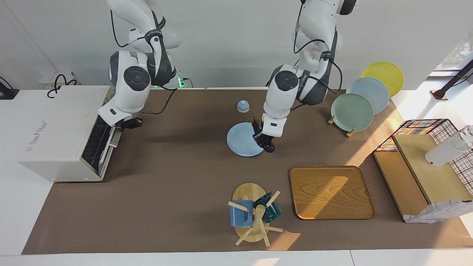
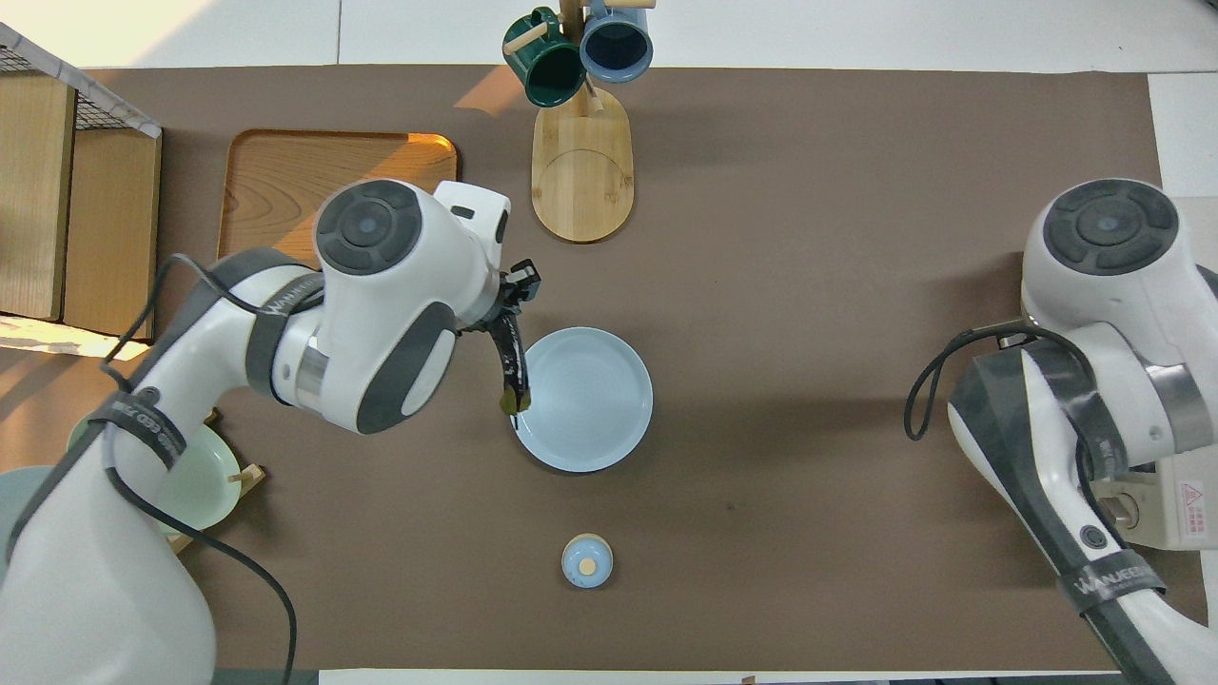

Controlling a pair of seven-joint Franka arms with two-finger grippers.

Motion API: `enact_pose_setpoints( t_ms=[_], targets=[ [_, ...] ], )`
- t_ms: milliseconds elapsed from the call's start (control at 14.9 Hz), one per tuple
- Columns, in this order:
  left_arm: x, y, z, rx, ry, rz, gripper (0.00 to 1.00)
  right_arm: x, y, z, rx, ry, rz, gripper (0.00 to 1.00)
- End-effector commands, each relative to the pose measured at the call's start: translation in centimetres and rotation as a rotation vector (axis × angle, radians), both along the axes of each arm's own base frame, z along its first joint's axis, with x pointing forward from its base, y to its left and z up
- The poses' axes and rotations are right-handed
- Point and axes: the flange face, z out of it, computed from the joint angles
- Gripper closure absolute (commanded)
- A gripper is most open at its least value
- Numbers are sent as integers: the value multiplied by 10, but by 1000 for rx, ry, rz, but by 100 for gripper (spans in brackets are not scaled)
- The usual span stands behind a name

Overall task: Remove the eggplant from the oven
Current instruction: 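Carry the eggplant with the left gripper onto the wooden tray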

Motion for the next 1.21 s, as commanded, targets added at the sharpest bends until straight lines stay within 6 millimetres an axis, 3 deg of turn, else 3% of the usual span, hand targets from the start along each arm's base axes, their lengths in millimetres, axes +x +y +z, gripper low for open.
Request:
enact_pose_setpoints(
  t_ms=[0, 67, 268, 469, 536, 737, 804, 871, 938, 1071, 1138],
  targets=[
    [41, 78, -5, -11, -7, -202, 100, 2, -31, -16, 28, 42, -15, 100],
    [54, 111, -7, -12, -22, -229, 100, 1, -35, -14, 38, 46, -13, 100],
    [100, 159, -13, -14, -38, -254, 100, -8, -45, 10, 97, 49, -26, 100],
    [146, 178, -36, -21, -61, -227, 100, -14, -56, 43, 180, 55, -51, 100],
    [154, 189, -44, -18, -69, -215, 100, -13, -58, 51, 220, 48, -47, 95],
    [170, 195, -57, -15, -163, -216, 100, -9, -46, 74, 355, 18, -86, 56],
    [168, 192, -65, -15, -163, -240, 100, -8, -38, 81, 408, 11, -97, 24],
    [163, 191, -73, -11, -153, -253, 100, -7, -32, 95, 441, -6, -100, 0],
    [161, 190, -76, -12, -154, -257, 100, -4, -31, 111, 445, -36, -92, 0],
    [161, 195, -74, -10, -146, -251, 100, -3, -28, 117, 449, -48, -87, 0],
    [161, 195, -74, -11, -151, -250, 71, -2, -22, 120, 447, -46, -80, 0]
  ],
)
